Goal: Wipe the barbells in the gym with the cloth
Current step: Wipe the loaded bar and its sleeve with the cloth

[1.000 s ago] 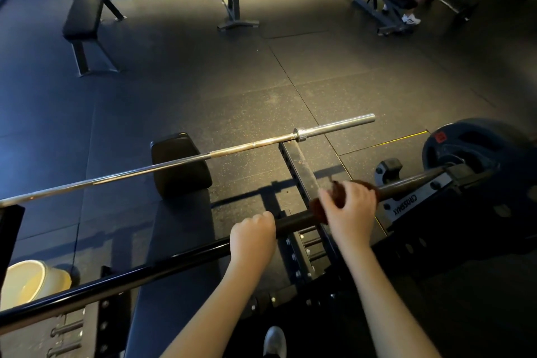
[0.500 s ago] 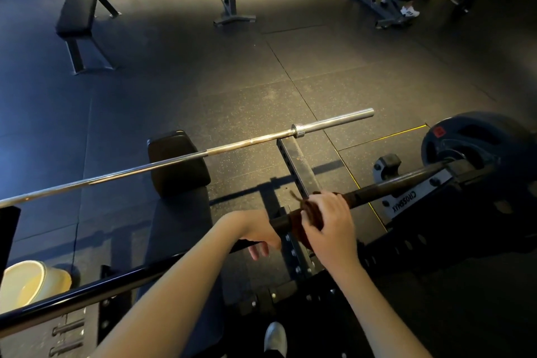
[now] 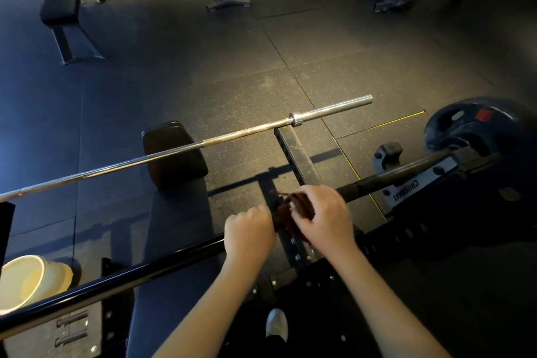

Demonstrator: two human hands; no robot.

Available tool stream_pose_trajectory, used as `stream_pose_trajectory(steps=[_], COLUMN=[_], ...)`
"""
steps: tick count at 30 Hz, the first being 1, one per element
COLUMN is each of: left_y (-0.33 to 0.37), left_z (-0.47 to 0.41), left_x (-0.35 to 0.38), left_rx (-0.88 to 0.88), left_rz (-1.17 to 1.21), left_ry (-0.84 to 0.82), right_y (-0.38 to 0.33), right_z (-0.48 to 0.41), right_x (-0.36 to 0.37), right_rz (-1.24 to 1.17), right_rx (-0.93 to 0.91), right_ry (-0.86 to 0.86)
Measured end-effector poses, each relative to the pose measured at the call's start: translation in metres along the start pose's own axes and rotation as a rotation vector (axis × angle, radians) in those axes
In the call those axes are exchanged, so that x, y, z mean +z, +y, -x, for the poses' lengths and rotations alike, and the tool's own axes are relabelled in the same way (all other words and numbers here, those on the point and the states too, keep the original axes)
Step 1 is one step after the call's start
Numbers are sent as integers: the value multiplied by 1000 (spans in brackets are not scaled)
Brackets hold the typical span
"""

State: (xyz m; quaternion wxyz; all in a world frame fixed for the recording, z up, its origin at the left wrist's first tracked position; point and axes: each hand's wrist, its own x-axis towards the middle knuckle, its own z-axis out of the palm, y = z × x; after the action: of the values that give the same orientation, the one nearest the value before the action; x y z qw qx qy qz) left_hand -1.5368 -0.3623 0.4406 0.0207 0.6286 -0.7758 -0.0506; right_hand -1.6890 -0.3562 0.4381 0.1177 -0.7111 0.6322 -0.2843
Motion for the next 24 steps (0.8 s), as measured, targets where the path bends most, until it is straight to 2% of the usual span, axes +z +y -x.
stream_pose_trajectory(steps=[2, 6, 7, 11, 13, 16, 19, 21, 22, 24], left_y=[-1, -2, -1, -1, -4, -12, -25, -29, -28, -23], left_z=[2, 5, 4, 1, -4, -15, -34, -45, -46, -46], left_x=[8, 11, 12, 4, -7, -21, -30, -31, -32, -31], left_rx=[22, 31, 39, 16, 13, 60, -17, -109, -128, -120], left_rz=[-30, -26, -9, 40, 106, 244, 561, 714, 715, 663], left_ry=[113, 138, 127, 15, -133, -381, -826, -1046, -1112, -1073], right_y=[23, 21, 11, -9, 5, 24, 23, 24, 28, 41], right_z=[-11, -21, -19, 0, -5, -16, -14, -10, -9, -14], right_x=[-14, -17, -11, 1, -8, -23, -24, -24, -27, -40], right_rz=[64, 65, 41, -25, 20, 69, 20, -20, -18, 49], right_rx=[102, 408, 405, 69, 10, 167, 318, 310, 275, 221], right_ry=[59, 214, 200, -17, -50, 41, 121, 103, 55, -62])
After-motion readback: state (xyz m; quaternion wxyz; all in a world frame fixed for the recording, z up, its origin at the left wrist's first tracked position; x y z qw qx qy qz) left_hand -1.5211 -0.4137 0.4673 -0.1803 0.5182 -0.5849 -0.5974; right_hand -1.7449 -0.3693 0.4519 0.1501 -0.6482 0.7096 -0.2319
